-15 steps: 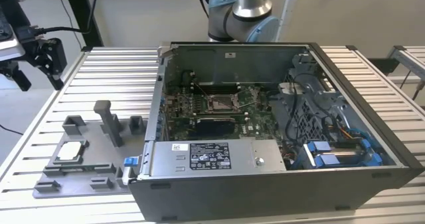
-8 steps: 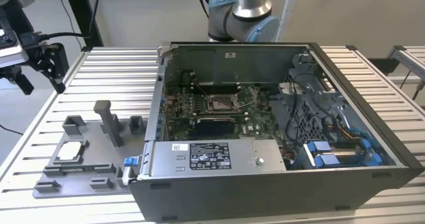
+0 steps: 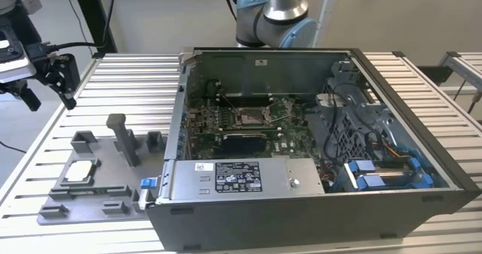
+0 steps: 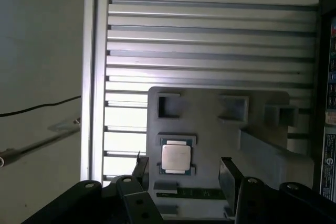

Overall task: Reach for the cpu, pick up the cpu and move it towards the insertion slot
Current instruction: 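Pick up the cpu and move it towards the insertion slot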

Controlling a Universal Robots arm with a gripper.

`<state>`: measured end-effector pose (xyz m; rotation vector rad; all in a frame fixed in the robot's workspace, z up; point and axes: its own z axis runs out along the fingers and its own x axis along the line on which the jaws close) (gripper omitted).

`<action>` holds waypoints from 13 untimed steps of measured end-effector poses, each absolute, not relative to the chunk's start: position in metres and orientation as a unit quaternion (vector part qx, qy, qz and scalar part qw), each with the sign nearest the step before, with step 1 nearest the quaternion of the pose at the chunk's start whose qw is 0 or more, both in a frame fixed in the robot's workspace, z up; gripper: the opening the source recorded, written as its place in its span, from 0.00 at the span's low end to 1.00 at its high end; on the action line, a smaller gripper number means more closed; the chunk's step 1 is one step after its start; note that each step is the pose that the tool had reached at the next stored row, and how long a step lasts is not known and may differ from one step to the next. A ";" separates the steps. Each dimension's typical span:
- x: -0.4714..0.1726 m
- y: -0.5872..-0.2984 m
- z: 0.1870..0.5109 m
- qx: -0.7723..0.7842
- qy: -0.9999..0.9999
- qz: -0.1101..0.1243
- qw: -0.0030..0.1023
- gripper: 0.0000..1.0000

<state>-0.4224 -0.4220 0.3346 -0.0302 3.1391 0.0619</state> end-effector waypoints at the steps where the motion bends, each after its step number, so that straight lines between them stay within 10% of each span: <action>1: -0.422 -0.422 0.333 -0.010 1.000 0.020 0.001 1.00; 13: -0.422 -0.422 0.322 -0.010 1.000 0.020 0.001 1.00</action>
